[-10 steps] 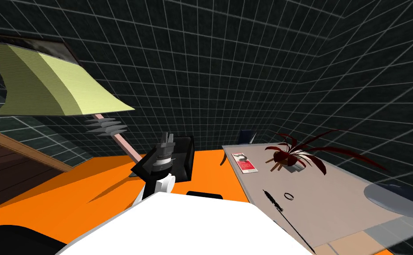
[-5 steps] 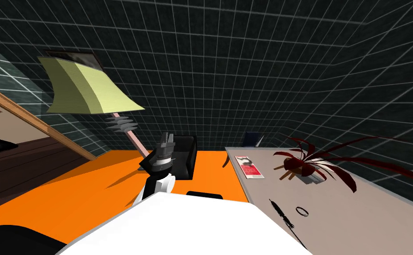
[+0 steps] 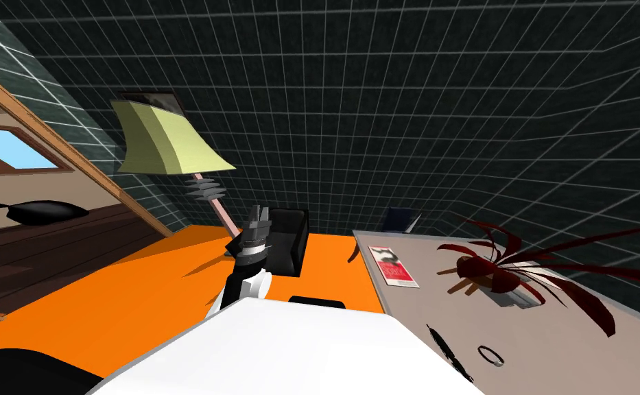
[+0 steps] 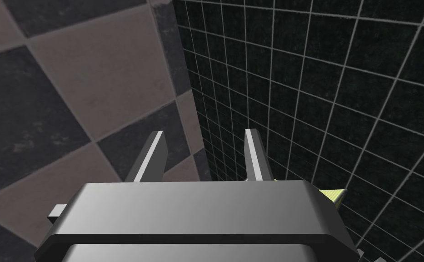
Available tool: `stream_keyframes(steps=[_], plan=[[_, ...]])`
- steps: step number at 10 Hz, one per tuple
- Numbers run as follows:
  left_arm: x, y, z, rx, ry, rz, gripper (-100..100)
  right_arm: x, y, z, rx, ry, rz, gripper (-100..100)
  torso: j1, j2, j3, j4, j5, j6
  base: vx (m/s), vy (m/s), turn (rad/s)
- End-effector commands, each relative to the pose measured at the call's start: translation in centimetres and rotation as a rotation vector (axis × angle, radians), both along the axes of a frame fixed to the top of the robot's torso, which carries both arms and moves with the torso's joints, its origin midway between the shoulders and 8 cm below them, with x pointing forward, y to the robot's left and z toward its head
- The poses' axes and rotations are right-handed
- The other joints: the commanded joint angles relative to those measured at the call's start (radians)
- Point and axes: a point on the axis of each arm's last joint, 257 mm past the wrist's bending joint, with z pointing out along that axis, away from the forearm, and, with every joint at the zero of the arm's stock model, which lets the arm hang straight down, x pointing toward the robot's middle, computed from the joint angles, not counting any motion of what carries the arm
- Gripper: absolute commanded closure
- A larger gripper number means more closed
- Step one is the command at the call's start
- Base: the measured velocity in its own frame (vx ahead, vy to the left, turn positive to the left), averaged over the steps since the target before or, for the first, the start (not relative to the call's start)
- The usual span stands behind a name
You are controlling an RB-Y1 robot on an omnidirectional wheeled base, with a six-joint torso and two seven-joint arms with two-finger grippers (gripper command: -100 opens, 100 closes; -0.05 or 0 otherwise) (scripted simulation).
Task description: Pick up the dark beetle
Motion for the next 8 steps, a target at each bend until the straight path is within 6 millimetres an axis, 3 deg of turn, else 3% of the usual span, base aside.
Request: stream_keyframes(steps=[1,4,8], plan=[[0.0,0.0,0.0,0.000,0.000,0.000,0,-1.1,-0.8,-0.4,-0.023,0.031,0.005,-100,0.000,0.000,0.000,0.000,0.000,0.000,0.007,-0.044,0.145],[0.0,0.0,0.0,0.000,0.000,0.000,0,-4.9,-3.2,-1.9,-0.111,0.155,0.056,-100,-0.003,-0.002,-0.001,0.000,-0.001,0.000,0.022,-0.079,0.316],[0.0,0.0,0.0,0.000,0.000,0.000,0,-7.5,-4.6,-2.5,-0.162,0.236,0.083,-100,0.000,0.000,0.000,0.000,0.000,0.001,0.004,-0.055,0.114]])
